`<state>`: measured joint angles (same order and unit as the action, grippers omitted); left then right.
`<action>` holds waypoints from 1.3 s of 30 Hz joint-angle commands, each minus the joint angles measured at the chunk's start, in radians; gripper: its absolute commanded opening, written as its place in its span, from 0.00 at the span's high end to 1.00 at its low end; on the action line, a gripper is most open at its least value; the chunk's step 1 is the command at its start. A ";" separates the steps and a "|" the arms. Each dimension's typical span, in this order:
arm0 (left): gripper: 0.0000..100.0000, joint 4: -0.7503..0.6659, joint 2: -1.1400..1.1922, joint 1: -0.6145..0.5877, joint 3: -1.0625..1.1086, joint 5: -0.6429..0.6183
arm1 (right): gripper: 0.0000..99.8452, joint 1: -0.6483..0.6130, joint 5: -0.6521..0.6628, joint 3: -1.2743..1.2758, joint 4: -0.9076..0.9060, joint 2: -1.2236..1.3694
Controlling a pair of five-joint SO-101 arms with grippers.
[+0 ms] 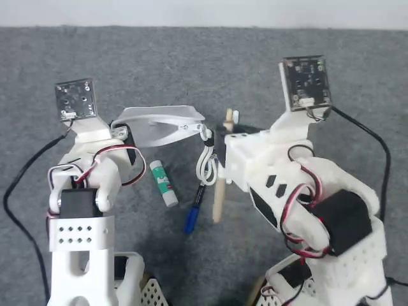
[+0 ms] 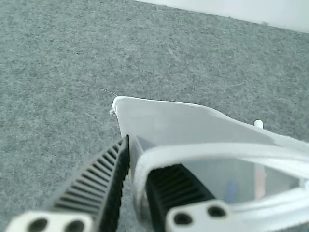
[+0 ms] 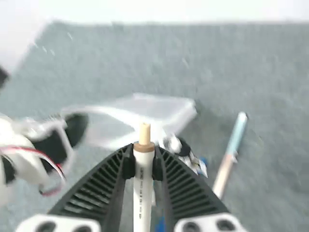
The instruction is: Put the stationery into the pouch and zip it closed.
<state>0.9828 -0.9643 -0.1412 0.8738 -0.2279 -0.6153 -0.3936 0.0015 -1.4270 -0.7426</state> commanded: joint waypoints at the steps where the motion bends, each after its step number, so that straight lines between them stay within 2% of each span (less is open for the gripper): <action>1: 0.99 -0.017 -0.006 -0.008 -0.004 -0.017 | 0.99 -0.033 -0.011 -0.008 0.110 -0.039; 12: 0.99 -0.017 -0.006 -0.006 -0.004 -0.017 | 0.99 -0.147 -0.003 -0.008 0.288 -0.038; 19: 0.99 -0.017 -0.006 -0.006 -0.004 -0.017 | 0.99 -0.148 0.176 -0.006 0.400 -0.027; 25: 0.99 -0.017 -0.006 -0.006 -0.004 -0.017 | 0.99 -0.148 0.213 0.005 0.562 -0.025; 32: 0.99 -0.017 -0.006 -0.006 -0.004 -0.017 | 0.99 -0.148 0.219 0.241 0.889 -0.027; 39: 0.99 -0.017 -0.006 -0.006 -0.004 -0.017 | 0.99 -0.147 0.399 0.486 1.148 -0.036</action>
<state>0.9828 -0.9643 -0.1412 0.8738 -0.2279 -0.7595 -0.0575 0.4419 -0.3913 -0.7426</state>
